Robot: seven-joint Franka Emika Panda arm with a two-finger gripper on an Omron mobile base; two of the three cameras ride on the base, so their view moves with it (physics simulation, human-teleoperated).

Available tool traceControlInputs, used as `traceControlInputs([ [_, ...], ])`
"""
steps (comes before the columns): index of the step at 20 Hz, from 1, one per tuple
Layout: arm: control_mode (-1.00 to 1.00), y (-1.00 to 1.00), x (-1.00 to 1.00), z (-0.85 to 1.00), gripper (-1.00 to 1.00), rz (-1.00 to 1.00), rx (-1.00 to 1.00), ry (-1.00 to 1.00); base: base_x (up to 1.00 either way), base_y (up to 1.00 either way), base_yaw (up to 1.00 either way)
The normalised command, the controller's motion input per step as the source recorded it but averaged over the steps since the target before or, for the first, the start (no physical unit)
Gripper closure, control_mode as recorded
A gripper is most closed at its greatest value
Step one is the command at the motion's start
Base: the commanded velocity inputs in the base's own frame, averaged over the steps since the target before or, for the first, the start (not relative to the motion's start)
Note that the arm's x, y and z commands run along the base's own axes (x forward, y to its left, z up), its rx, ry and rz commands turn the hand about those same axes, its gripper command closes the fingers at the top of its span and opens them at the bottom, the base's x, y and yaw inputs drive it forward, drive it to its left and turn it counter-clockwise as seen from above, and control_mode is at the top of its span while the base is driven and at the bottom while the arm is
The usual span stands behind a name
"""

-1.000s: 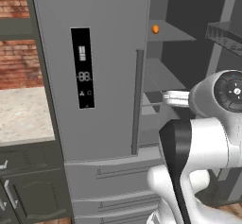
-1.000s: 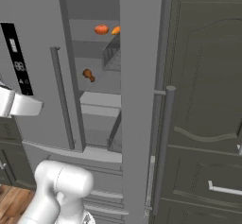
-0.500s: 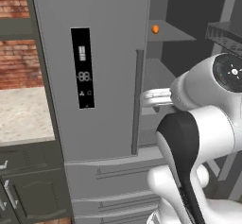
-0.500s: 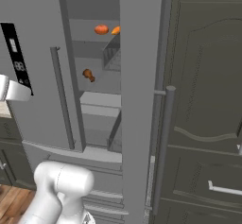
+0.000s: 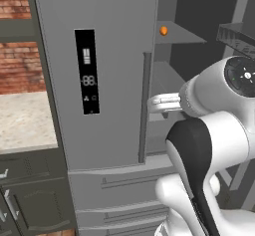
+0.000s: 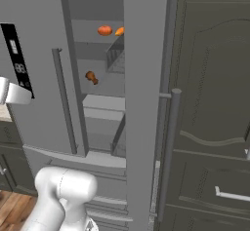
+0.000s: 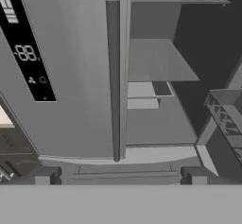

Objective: Gather the squash and carrot from the fridge and place them on a tray on the dining counter. Then gather the fish and chicken drumstick from the fridge and place them on the other tray.

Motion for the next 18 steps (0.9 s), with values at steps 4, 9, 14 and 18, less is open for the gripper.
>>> traceControlInputs([
  [4, -1.0, 0.0, 0.0, 0.0, -1.0, 0.0, 0.0, 0.0, 0.0, 0.0, 0.0],
  [9, -1.0, 0.01, 0.13, -0.02, -1.0, 0.0, 0.0, 0.01, 0.0, 0.0, 0.0],
  [14, -1.0, 0.02, 0.26, -0.19, -1.0, 0.01, 0.01, -0.07, 0.0, 0.0, 0.0],
  [18, -1.0, 0.0, 0.34, -0.05, -1.0, 0.0, 0.0, -0.28, 0.0, 0.0, 0.0],
])
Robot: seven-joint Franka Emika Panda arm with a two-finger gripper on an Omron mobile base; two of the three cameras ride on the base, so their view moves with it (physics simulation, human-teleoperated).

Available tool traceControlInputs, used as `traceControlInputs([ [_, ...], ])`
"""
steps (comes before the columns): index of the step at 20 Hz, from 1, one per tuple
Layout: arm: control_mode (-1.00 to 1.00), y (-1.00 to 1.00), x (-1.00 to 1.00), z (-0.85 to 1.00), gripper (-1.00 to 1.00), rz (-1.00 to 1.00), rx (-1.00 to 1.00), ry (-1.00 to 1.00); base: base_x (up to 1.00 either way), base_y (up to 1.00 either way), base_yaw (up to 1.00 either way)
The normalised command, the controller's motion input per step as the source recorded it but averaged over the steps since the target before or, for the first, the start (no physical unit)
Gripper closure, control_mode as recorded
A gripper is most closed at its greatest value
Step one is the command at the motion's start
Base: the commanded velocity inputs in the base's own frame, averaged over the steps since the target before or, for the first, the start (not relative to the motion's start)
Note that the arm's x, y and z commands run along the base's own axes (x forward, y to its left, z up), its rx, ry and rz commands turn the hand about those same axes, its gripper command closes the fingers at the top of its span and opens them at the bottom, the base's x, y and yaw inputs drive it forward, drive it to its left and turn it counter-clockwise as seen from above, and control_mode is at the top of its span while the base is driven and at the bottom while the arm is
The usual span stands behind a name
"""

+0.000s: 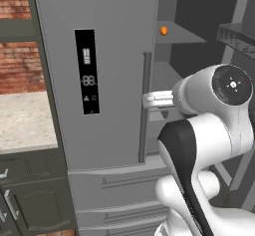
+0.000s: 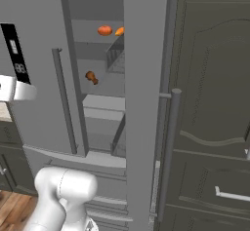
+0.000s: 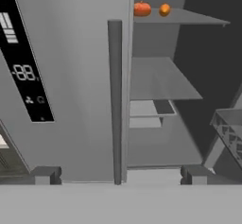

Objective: Gather the squash and carrot from the fridge and place them on a tray on the dining counter. Then gather the fish and chicken drumstick from the fridge and place them on the other tray.

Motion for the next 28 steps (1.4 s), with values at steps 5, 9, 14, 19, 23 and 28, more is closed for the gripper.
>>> traceControlInputs([
  [5, -1.0, 0.0, 0.36, -0.03, -1.0, 0.0, 0.02, -0.12, 0.0, 0.0, 0.0],
  [9, -1.0, 0.0, 0.39, -0.02, -1.0, 0.0, 0.0, 0.0, 0.0, 0.0, 0.0],
  [14, -1.0, 0.0, 0.47, -0.04, -1.0, 0.0, 0.01, 0.0, 0.0, 0.0, 0.0],
  [19, -1.0, 0.0, 0.49, -0.02, -1.0, 0.0, 0.01, 0.0, 0.0, 0.0, 0.0],
  [23, -1.0, 0.0, 0.49, -0.03, -1.0, 0.0, 0.02, 0.0, 0.0, 0.0, 0.0],
  [28, -1.0, 0.0, 0.49, -0.02, -1.0, 0.0, 0.02, 0.0, 0.0, 0.0, 0.0],
])
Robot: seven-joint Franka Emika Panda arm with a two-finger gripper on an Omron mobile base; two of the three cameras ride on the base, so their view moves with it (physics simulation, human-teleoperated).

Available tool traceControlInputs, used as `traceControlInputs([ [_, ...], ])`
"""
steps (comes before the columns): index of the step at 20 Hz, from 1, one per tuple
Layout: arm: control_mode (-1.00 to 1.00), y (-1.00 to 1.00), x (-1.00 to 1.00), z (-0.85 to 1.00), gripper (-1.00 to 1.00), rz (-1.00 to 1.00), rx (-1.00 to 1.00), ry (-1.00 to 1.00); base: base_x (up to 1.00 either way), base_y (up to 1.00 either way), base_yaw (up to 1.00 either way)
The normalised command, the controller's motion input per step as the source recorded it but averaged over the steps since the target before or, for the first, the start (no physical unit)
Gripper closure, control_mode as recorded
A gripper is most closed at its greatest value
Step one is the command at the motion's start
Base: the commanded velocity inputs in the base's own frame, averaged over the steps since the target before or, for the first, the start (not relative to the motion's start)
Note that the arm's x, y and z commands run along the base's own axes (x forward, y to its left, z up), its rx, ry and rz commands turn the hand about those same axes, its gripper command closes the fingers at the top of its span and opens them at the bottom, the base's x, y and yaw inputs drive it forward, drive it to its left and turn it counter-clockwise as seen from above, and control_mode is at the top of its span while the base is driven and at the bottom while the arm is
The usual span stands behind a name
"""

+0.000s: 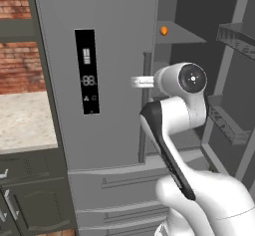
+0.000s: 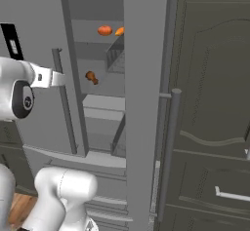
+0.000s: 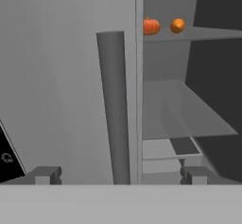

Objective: Gather the squash and carrot from the fridge and place them on a tray on the dining counter. Then gather the fish and chicken drumstick from the fridge and place them on the other tray.

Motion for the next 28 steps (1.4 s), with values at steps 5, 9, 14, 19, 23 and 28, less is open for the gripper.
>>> traceControlInputs([
  [5, -1.0, 0.0, 0.43, 0.0, -1.0, 0.0, 0.01, 0.0, 0.0, 0.0, 0.0],
  [9, -1.0, 0.0, 0.4, 0.0, -1.0, 0.0, 0.02, 0.0, 0.0, 0.0, 0.0],
  [14, -1.0, 0.0, 0.4, 0.0, -1.0, 0.0, 0.01, 0.0, 0.0, 0.0, 0.0],
  [19, -1.0, 0.0, 0.3, 0.0, -1.0, 0.01, 0.01, 0.0, 0.0, 0.0, 0.0],
  [23, -1.0, 0.0, 0.0, 0.0, -1.0, 0.0, 0.0, 0.0, 0.0, 0.0, 0.0],
  [28, -1.0, 0.0, 0.0, 0.0, -1.0, 0.0, 0.0, 0.0, 0.0, 0.0, 0.0],
])
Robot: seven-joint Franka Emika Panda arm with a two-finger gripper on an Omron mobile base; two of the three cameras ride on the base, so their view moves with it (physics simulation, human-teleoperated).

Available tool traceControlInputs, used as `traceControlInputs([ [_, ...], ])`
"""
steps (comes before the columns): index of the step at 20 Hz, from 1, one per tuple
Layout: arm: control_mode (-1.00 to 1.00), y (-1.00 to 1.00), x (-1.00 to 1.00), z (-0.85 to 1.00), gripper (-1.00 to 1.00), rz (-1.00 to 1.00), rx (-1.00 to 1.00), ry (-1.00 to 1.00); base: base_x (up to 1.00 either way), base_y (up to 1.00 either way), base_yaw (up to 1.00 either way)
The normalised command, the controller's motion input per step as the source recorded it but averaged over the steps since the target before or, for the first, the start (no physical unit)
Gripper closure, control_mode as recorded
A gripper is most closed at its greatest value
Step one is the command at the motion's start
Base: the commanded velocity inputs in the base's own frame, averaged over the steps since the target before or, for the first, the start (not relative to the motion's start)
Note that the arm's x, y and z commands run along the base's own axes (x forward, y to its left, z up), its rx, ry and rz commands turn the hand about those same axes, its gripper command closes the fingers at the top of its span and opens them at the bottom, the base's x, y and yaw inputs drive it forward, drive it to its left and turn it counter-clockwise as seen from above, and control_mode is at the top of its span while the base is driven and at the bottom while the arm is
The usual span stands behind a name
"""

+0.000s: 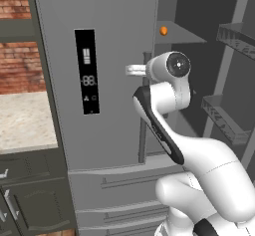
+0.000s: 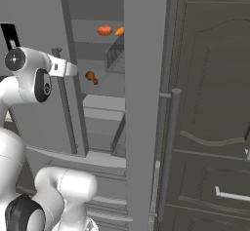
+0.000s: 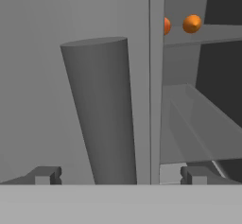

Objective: Gather the squash and carrot from the fridge and place them on a tray on the dining counter. Then gather the fish and chicken drumstick from the fridge and place them on the other tray.

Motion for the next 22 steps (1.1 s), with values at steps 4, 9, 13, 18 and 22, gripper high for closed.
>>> traceControlInputs([
  [4, -1.0, 0.0, 0.0, 0.0, 1.0, 0.0, 0.0, 0.0, 0.0, 0.0, 0.0],
  [9, -1.0, 0.0, 0.0, 0.0, 1.0, 0.0, 0.0, 0.0, 0.0, 0.0, 0.0],
  [13, -1.0, 0.0, 0.0, 0.0, 1.0, 0.0, 0.0, 0.0, 0.0, 0.0, 0.0],
  [18, -1.0, 0.0, 0.0, 0.0, 1.0, 0.0, 0.0, 0.0, 0.0, 0.0, 0.0],
  [22, -1.0, 0.0, 0.0, 0.0, 1.0, 0.0, 0.0, 0.0, 0.0, 0.0, 0.0],
])
